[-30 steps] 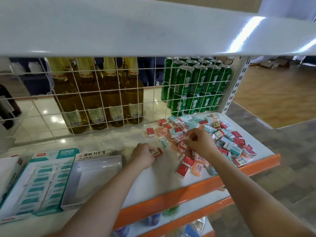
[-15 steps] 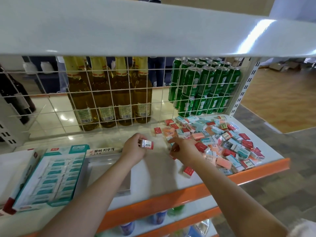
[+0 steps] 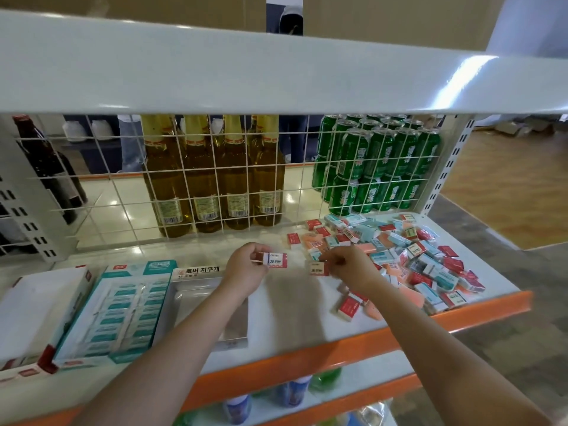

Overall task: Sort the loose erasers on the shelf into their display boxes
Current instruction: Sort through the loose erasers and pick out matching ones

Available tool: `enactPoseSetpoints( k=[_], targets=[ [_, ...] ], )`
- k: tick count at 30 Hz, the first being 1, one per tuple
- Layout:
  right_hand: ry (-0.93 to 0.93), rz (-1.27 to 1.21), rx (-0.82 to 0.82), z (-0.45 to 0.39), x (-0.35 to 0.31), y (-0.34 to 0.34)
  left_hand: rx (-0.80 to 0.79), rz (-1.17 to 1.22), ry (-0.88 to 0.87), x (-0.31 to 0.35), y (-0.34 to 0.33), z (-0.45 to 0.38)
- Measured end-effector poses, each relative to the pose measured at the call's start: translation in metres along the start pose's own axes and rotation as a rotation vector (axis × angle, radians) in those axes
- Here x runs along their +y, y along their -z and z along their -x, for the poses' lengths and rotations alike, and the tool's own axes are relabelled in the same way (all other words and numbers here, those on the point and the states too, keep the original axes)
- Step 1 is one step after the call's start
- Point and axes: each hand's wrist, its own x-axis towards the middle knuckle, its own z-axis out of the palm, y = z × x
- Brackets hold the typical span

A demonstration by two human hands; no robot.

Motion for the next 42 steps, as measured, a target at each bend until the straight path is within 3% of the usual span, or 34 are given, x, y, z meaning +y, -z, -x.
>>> enactPoseSetpoints(
  k=[10,20,30,42],
  targets=[
    [0.039,-0.139,0.060,0.018,-0.011,0.006,-0.061,0.242,0.092,0.006,0.003,0.019],
    [0.143,-0.177,0.043,0.024,-0.042,-0.022,0.030,0.242,0.068,-0.004,0.035,0.040],
    [0.158,-0.273,0.029,0.019,-0.136,-0.084,0.158,0.081,0.022,-0.026,0.143,0.051],
    [0.212,-0.349,-0.145,0.020,-0.254,-0.185,0.218,-0.103,0.041,-0.099,0.294,0.060]
  ],
)
